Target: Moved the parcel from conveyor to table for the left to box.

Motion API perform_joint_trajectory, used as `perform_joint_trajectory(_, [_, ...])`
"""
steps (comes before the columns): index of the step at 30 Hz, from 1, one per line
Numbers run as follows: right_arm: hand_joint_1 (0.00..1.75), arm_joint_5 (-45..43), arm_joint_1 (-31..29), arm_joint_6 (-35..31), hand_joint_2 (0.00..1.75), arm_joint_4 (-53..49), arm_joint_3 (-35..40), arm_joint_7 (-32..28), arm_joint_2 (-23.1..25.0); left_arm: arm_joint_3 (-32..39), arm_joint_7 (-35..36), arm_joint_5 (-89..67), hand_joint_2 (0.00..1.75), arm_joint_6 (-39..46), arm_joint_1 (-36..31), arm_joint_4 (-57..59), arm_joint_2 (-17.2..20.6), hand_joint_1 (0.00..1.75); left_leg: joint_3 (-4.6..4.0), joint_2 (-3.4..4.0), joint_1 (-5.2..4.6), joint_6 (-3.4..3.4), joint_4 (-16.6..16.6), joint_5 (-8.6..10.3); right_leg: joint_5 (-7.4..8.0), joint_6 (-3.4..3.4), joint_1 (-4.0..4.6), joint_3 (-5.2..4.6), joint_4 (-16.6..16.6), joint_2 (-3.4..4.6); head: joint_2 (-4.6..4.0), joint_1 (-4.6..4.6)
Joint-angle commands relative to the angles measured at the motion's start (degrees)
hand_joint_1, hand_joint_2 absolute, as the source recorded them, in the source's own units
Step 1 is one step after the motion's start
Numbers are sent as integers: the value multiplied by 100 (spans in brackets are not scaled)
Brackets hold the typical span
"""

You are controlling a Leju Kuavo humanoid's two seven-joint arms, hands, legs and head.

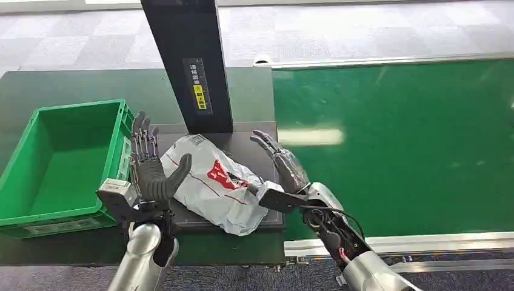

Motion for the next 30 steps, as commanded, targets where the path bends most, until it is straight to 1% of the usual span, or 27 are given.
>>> perform_joint_trajectory(1, [0, -892, 259, 464, 175, -1715, -1579, -273, -179, -45, 131, -88, 175, -42, 36, 131, 167, 0, 9, -4, -2, -4, -2, -5, -10, 1, 0, 12, 0, -20, -2, -2])
perform_joint_trajectory(2, [0, -883, 274, 430, 175, -1757, -1619, -273, -174, -48, 207, -116, 175, -34, 34, 154, 175, 0, 8, -8, -1, -3, -4, -3, -7, 1, 0, 9, -1, -17, 0, -2])
perform_joint_trajectory(3, [0, -866, 324, 377, 175, -1886, -1729, -273, -168, -43, 323, -185, 175, -13, 30, 204, 178, 0, 29, -6, 2, -6, -13, -8, -13, 1, 4, 33, -11, -28, -2, 0])
perform_joint_trajectory(5, [0, -896, 400, 334, 175, -2081, -1866, -273, -184, -44, 375, -242, 175, -16, 36, 270, 184, 0, 11, -3, 0, -3, -6, -2, -4, 1, 1, 13, -6, -13, -2, 0])
perform_joint_trajectory(6, [0, -906, 424, 319, 175, -2163, -1925, -271, -212, -41, 387, -263, 175, -14, 49, 283, 186, 0, 22, -2, -1, -4, -12, -4, -7, 1, 2, 23, -10, -17, 0, 0])
perform_joint_trajectory(9, [0, -953, 565, 215, 175, -2567, -2159, -272, -239, -124, 606, -555, 175, 11, 50, 334, 264, 0, 12, -16, -1, -4, -7, -2, -9, 0, 0, 15, -4, -26, -2, -2])
perform_joint_trajectory(12, [0, -1038, 739, 199, 175, -2927, -2472, -145, -291, -461, 1384, -1654, 175, -52, -64, 733, 455, 0, 12, -13, -2, -3, -8, -1, -6, 0, -1, 15, -6, -20, -2, -2])
perform_joint_trajectory(14, [0, -1045, 850, 216, 175, -3043, -2594, -94, -323, -551, 1637, -2153, 175, -6, -167, 1034, 460, 0, 14, -17, -3, -2, -10, 0, -6, 0, -2, 15, -6, -22, -2, -2])
perform_joint_trajectory(15, [0, -1068, 929, 202, 175, -3117, -2687, -86, -318, -625, 1813, -2552, 175, 173, -241, 1215, 473, 0, 21, -27, -3, -3, -13, 0, -10, 1, -1, 26, -10, -37, 0, 0])
perform_joint_trajectory(18, [0, -1104, 1009, 188, 175, -3195, -2782, -70, -305, -594, 1889, -2705, 175, 227, -284, 1334, 428, 0, 21, -25, 0, -3, -12, 0, -9, 2, 2, 28, -13, -37, 0, 0])
perform_joint_trajectory(21, [0, -1093, 1005, 185, 175, -3204, -2767, -72, -285, -581, 1888, -2712, 175, 226, -287, 1320, 427, 0, 11, -7, -1, -3, -6, -3, -5, 0, 0, 12, -6, -14, -2, 0])
perform_joint_trajectory(22, [0, -1172, 1021, 200, 175, -3217, -2829, -32, -251, -607, 1992, -2900, 175, 258, -295, 1336, 440, 0, 29, -7, 1, -6, -15, -6, -10, 0, 4, 33, -16, -25, 0, 0])
perform_joint_trajectory(23, [0, -1195, 1051, 211, 175, -3250, -2867, -12, -236, -602, 2106, -3077, 175, 317, -310, 1368, 437, 0, 16, -11, 0, -5, -8, -4, -8, -1, 1, 19, -7, -21, -2, 0])
perform_joint_trajectory(24, [0, -1139, 1100, 187, 175, -3278, -2887, 51, -240, -624, 2458, -3421, 175, 387, -375, 1533, 448, 0, 23, -12, 0, -6, -12, -4, -9, -1, 2, 26, -10, -26, 0, -2])
perform_joint_trajectory(25, [0, -1119, 1151, 161, 175, -3292, -2953, 111, -195, -784, 3048, -4354, 175, 891, -488, 1710, 526, 0, 8, -10, 0, -3, -5, -2, -4, 0, 1, 9, -5, -13, -2, -2])
perform_joint_trajectory(26, [0, -1114, 1171, 166, 175, -3285, -2980, 141, -176, -757, 3186, -4508, 175, 869, -516, 1782, 479, 0, 21, -15, 2, -5, -12, -2, -8, -1, 3, 25, -13, -27, 0, -2])
perform_joint_trajectory(28, [0, -1089, 1185, 177, 175, -3185, -3059, 204, -106, -750, 3805, -5246, 175, 854, -653, 2109, 454, 0, 14, -10, 0, -3, -7, -2, -5, 0, 1, 14, -7, -15, 0, 0])
perform_joint_trajectory(29, [0, -1097, 1174, 196, 175, -3140, -3076, 239, -86, -779, 3958, -5487, 175, 881, -688, 2190, 471, 0, 24, -11, 2, -4, -13, -2, -6, 0, 4, 27, -14, -21, -2, -2])
perform_joint_trajectory(30, [0, -1244, 1162, 330, 175, -3065, -3139, 320, -23, -814, 4220, -5959, 175, 984, -741, 2325, 479, 0, 17, -9, -1, -3, -10, -1, -4, 1, 0, 18, -9, -15, -2, -2])
